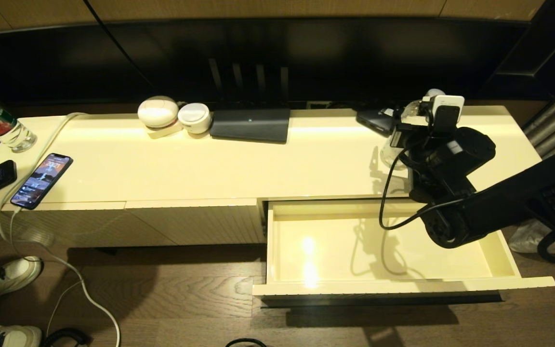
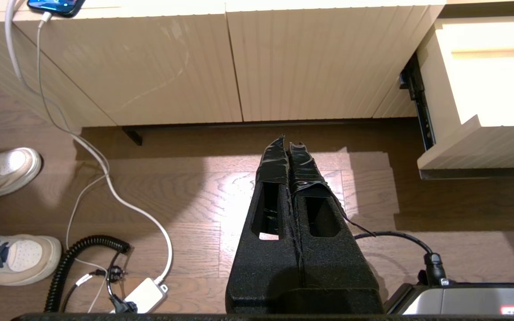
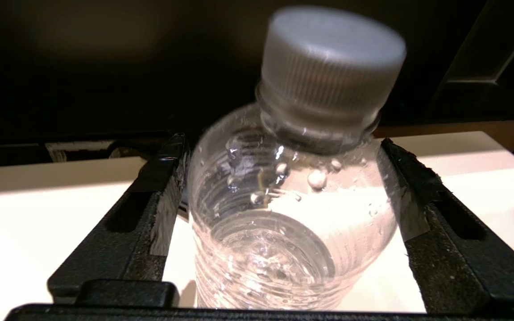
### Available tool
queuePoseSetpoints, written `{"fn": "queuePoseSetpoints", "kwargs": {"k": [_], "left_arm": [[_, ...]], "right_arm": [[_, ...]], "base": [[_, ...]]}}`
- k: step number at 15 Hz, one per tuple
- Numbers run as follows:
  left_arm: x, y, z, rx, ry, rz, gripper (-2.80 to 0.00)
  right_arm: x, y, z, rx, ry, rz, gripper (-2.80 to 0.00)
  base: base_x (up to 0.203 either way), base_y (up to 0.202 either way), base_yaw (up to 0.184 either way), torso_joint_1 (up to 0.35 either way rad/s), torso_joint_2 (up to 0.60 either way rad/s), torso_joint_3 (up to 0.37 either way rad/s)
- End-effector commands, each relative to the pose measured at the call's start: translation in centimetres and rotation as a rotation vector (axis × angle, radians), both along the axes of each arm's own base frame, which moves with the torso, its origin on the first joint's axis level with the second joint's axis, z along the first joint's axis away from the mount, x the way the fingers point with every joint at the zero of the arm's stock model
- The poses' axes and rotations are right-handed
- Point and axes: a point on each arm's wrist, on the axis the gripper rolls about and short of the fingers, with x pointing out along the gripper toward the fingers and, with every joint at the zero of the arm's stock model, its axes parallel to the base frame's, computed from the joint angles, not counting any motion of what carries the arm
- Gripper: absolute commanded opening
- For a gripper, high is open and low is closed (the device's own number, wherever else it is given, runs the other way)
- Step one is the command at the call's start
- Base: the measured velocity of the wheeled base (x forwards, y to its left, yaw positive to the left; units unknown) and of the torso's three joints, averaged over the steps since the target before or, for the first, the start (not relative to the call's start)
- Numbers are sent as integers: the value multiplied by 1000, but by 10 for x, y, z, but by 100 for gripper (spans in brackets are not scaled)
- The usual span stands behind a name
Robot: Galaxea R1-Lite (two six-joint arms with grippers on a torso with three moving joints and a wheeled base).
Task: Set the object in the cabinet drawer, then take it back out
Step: Take the mineral water out of the drawer and put it on the table, then close the drawer
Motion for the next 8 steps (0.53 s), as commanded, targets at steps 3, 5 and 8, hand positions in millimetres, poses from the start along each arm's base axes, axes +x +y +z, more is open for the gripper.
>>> {"fn": "queuePoseSetpoints", "kwargs": {"k": [3, 5, 8], "left_arm": [[0, 0, -1, 0, 2, -1, -280], [0, 0, -1, 0, 3, -1, -280], [0, 0, 0, 0, 1, 0, -280]], "right_arm": [[-31, -7, 36, 24, -66, 2, 0], [-57, -14, 65, 42, -128, 8, 0], [-95, -14, 102, 29, -207, 16, 0]], "base": [[0, 0, 0, 0, 0, 0], [0, 0, 0, 0, 0, 0], [0, 0, 0, 0, 0, 0]]}}
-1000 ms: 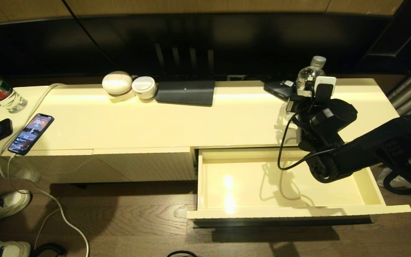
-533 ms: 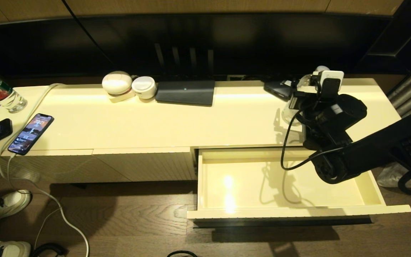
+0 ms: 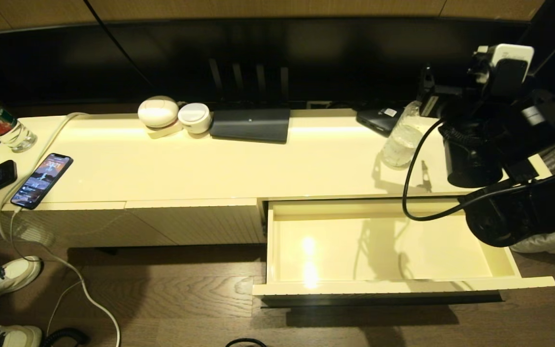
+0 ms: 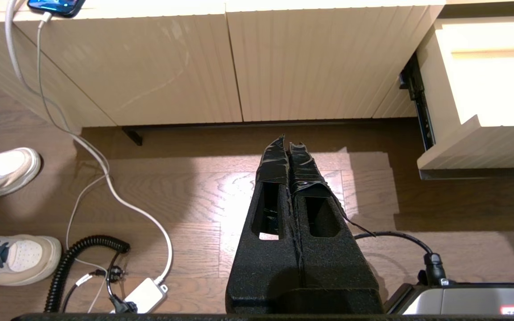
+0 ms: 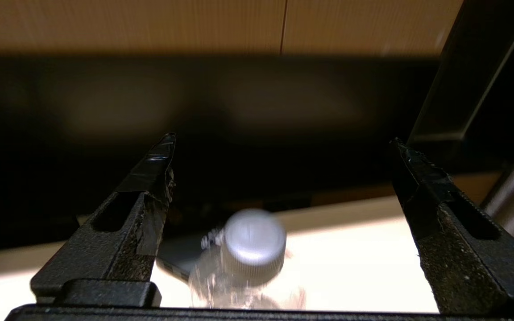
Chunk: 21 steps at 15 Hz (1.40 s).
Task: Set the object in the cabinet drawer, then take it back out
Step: Close the drawer
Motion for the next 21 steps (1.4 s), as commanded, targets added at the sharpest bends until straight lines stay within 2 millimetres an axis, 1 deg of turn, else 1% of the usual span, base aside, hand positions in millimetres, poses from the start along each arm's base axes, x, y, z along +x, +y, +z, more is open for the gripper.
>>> {"fn": "queuePoseSetpoints", "kwargs": {"k": [1, 2, 4, 5, 6, 7, 8, 10, 13, 15, 17, 19, 20, 21], "left_arm": [[0, 0, -1, 0, 2, 0, -280], [0, 0, 0, 0, 1, 1, -280], [0, 0, 0, 0, 1, 1, -280], [0, 0, 0, 0, 1, 1, -280], [0, 0, 0, 0, 1, -1, -280], [0, 0, 0, 0, 1, 1, -280], [0, 0, 0, 0, 1, 1, -280], [0, 0, 0, 0, 1, -1, -280], [0, 0, 0, 0, 1, 1, -280], [0, 0, 0, 0, 1, 0, -280], [0, 0, 0, 0, 1, 1, -280], [0, 0, 0, 0, 1, 1, -280], [0, 0, 0, 0, 1, 1, -280], [0, 0, 0, 0, 1, 0, -280]], "right_arm": [[-44, -4, 44, 22, -115, 13, 0], [-60, -4, 53, 18, -134, 20, 0], [-90, -5, 57, -17, -125, 25, 0], [-105, -8, 60, -39, -123, 14, -280], [-117, -12, 63, -60, -127, -1, -280], [-127, -15, 62, -105, -107, -25, -280], [-130, -16, 51, -168, -48, -39, -280], [-137, -19, 23, -292, 98, -33, -280], [-162, -32, -9, -525, 322, 14, -280], [-180, -39, -41, -752, 527, 89, -280], [-192, -42, -73, -905, 683, 185, -280], [-198, -43, -90, -1007, 751, 253, -280], [-200, -44, -95, -1039, 773, 277, -280], [-204, -46, -106, -1088, 848, 321, -280]], "base": [[0, 0, 0, 0, 0, 0], [0, 0, 0, 0, 0, 0], [0, 0, 0, 0, 0, 0], [0, 0, 0, 0, 0, 0], [0, 0, 0, 0, 0, 0], [0, 0, 0, 0, 0, 0], [0, 0, 0, 0, 0, 0], [0, 0, 0, 0, 0, 0], [0, 0, 0, 0, 0, 0], [0, 0, 0, 0, 0, 0], [0, 0, 0, 0, 0, 0], [0, 0, 0, 0, 0, 0], [0, 0, 0, 0, 0, 0], [0, 0, 0, 0, 0, 0]]}}
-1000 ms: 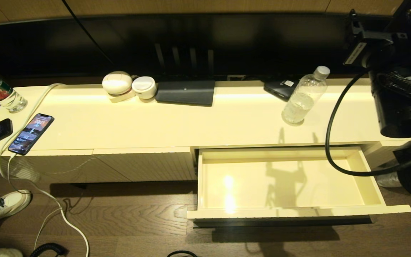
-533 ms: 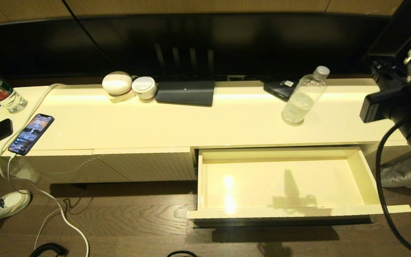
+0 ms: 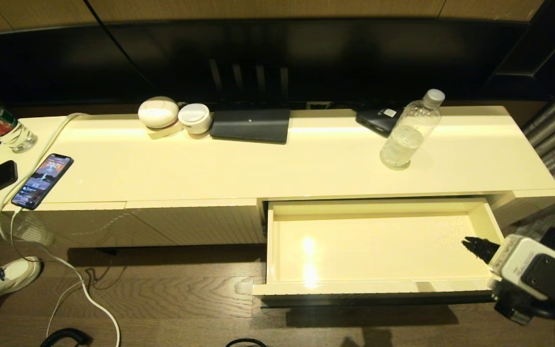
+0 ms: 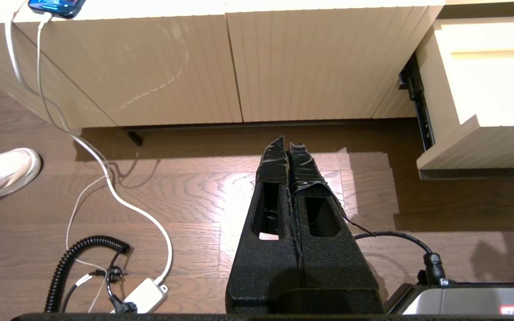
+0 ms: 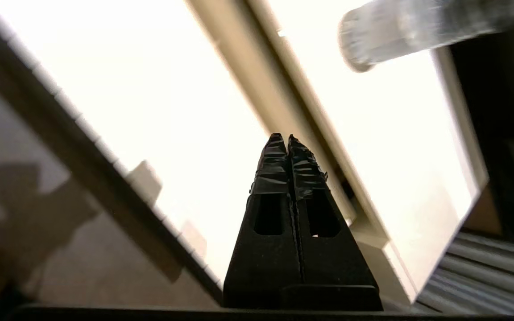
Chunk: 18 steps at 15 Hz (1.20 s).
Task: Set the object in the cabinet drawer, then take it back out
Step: Close the drawer
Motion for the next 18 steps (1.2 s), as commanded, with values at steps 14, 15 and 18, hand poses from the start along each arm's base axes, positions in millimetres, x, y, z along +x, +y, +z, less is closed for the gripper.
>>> {"fn": "queuePoseSetpoints", "kwargs": {"k": [14, 15, 18], "left_arm": [[0, 0, 0, 0, 1, 0, -280], [0, 0, -1, 0, 2, 1, -280], [0, 0, 0, 0, 1, 1, -280]], "right_arm": [[15, 1, -94, -245, 852, 227, -280], [20, 2, -96, -241, 854, 221, -280], [38, 3, -106, -228, 846, 193, -280]], "base": [[0, 0, 0, 0, 0, 0], [0, 0, 0, 0, 0, 0], [0, 0, 0, 0, 0, 0]]}}
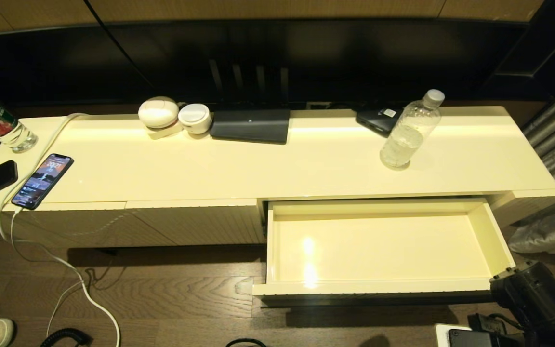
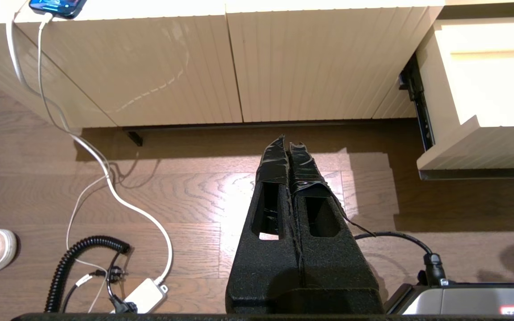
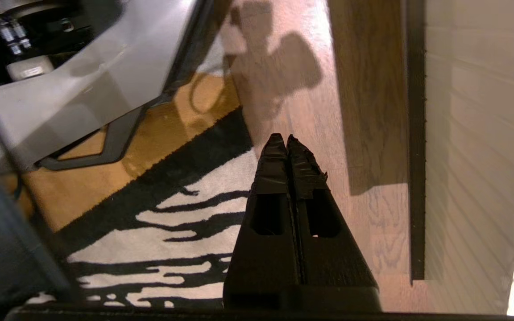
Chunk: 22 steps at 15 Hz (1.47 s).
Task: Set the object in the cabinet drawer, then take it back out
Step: Close the drawer
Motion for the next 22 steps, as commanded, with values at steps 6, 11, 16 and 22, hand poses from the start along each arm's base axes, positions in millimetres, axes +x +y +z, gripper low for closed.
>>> {"fn": "queuePoseSetpoints", "kwargs": {"k": [6, 11, 16, 22], "left_arm": [[0, 0, 0, 0, 1, 0, -280], [0, 0, 0, 0, 1, -1, -280], [0, 0, 0, 0, 1, -1, -280], [0, 0, 0, 0, 1, -1, -280]], "right_arm": [[54, 1, -18, -47, -103, -107, -280], [80, 2, -7, -64, -188, -161, -280], [98, 7, -9, -61, -255, -181, -280], [132, 16, 0, -16, -376, -191, -280]], "base": [[0, 0, 0, 0, 0, 0], [0, 0, 0, 0, 0, 0], [0, 0, 0, 0, 0, 0], [0, 0, 0, 0, 0, 0]]}}
